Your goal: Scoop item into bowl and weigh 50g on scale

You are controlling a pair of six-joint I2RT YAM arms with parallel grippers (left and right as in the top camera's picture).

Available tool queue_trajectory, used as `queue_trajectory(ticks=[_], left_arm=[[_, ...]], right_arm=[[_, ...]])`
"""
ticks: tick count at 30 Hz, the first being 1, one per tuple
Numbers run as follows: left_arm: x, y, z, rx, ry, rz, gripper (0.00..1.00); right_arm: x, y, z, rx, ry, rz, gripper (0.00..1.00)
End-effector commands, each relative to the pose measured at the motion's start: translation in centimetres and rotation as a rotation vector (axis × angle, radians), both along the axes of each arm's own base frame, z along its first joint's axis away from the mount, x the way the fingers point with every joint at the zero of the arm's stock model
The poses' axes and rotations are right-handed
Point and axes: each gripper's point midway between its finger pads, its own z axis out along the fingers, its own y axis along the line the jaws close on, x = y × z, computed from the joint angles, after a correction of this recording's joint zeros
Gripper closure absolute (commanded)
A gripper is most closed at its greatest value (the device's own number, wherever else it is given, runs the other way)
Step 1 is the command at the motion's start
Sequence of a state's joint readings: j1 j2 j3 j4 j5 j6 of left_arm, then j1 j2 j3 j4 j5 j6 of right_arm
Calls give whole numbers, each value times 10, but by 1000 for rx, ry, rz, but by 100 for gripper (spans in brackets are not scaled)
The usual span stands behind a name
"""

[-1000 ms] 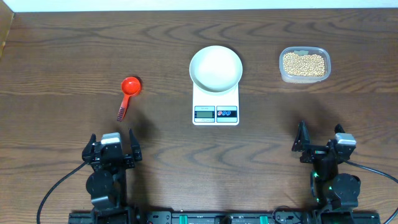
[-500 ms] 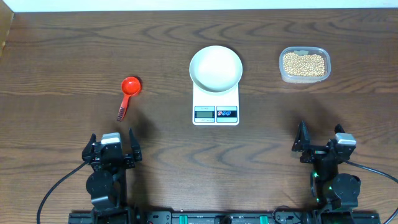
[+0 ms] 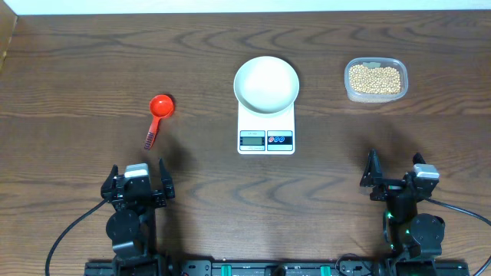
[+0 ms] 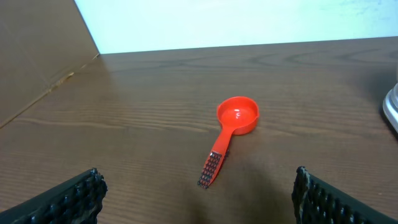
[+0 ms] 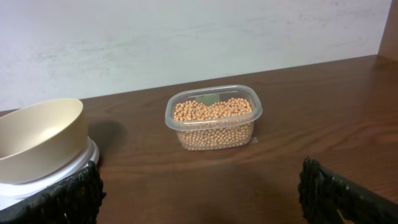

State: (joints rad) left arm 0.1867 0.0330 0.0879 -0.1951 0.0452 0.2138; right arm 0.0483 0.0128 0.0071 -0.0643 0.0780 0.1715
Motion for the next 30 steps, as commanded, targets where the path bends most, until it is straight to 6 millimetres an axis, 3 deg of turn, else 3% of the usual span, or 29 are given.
queue_trajectory(ticks=[1,9,20,25,30], left_arm=[[0,3,-15,14,38,12,2],[0,2,-13,-17,27,19,2],[8,-17,13,-73,60,-91,2],[23,-15,34,-89,123,-94,2],[55,-17,65,-121,196,-136,2]], right_arm=[[0,2,-2,-12,6,8,1],[0,2,-2,-12,6,9,1],[0,2,-2,-12,6,8,1],[0,2,-2,-12,6,8,1],[0,2,-2,-12,6,9,1]])
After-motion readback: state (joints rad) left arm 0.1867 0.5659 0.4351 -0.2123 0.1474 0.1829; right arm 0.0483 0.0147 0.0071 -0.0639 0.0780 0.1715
